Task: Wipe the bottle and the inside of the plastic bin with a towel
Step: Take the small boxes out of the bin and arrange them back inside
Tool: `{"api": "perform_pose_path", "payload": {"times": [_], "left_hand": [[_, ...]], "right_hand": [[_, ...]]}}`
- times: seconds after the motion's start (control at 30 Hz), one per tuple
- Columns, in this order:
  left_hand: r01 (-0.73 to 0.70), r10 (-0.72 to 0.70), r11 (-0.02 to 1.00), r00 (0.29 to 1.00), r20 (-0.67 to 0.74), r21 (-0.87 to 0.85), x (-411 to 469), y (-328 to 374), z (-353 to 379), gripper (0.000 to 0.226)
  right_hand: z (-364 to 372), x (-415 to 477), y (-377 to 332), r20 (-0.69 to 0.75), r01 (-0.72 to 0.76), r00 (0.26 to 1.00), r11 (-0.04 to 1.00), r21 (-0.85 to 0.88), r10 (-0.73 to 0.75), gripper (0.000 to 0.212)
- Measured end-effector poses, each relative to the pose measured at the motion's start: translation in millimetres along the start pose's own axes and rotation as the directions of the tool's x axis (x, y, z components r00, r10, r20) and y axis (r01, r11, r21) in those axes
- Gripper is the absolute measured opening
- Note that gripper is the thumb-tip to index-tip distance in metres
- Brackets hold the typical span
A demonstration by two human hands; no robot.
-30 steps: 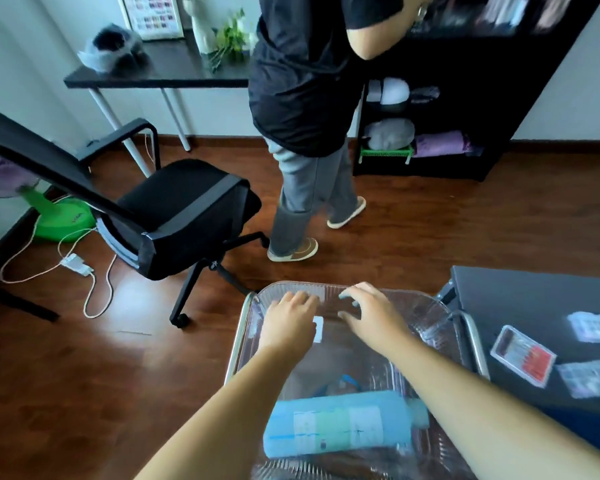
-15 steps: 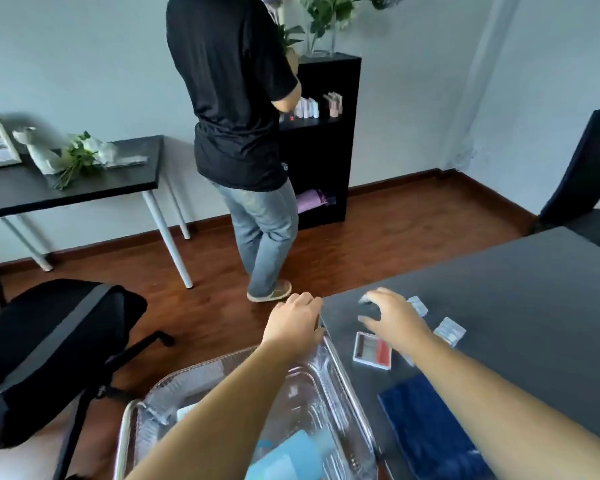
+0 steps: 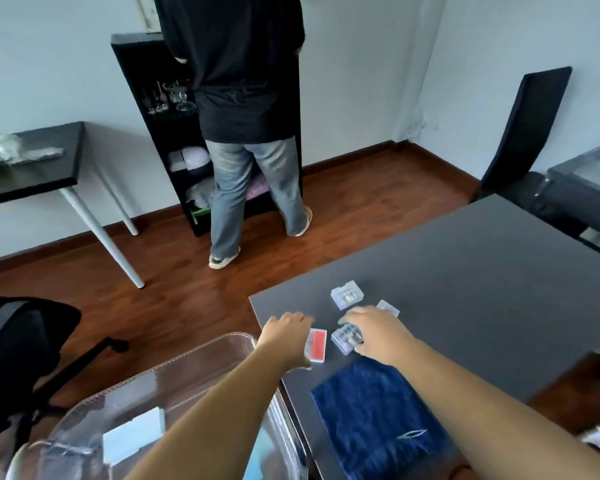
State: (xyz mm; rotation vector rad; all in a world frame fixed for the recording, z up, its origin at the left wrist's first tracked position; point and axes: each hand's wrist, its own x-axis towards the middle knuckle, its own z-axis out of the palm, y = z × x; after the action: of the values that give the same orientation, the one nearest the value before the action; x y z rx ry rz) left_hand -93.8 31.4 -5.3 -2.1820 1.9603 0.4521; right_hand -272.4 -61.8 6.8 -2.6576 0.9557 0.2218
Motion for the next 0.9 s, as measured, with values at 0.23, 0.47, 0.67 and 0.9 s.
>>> {"api": "perform_pose_path", "payload": {"times": [0.23,0.47,0.67,0.9], "left_hand": [[0.002,-0.001,0.999,0.999,-0.036,0.034,14.0,3.4,2.5,0.043],[0.008,-0.024,0.995,0.987,-0.158,-0.096,8.3,-8.5,-19.9,0.038],[0.090,-0.145,0.973,0.954,-0.263,-0.212,-24.0,-58.6,-45.8,0.056],[0.223,-0.304,0.916,0.928,-0.213,-0.334,-96.6,-126.4,-34.8,0.065]], "right_hand": [[12.6,20.0,7.1,0.075,0.088,0.994,0.975,-0.203,-0.074,0.045],[-5.4,34.8,2.5,-0.055,0.040,0.998,0.998,-0.055,-0.043,0.036],[-36.0,53.9,-51.9,-0.190,0.065,0.981,0.991,0.115,-0.043,0.036],[-26.3,75.4,-144.3,-0.112,0.175,0.981,0.965,0.193,-0.156,0.033]]}}
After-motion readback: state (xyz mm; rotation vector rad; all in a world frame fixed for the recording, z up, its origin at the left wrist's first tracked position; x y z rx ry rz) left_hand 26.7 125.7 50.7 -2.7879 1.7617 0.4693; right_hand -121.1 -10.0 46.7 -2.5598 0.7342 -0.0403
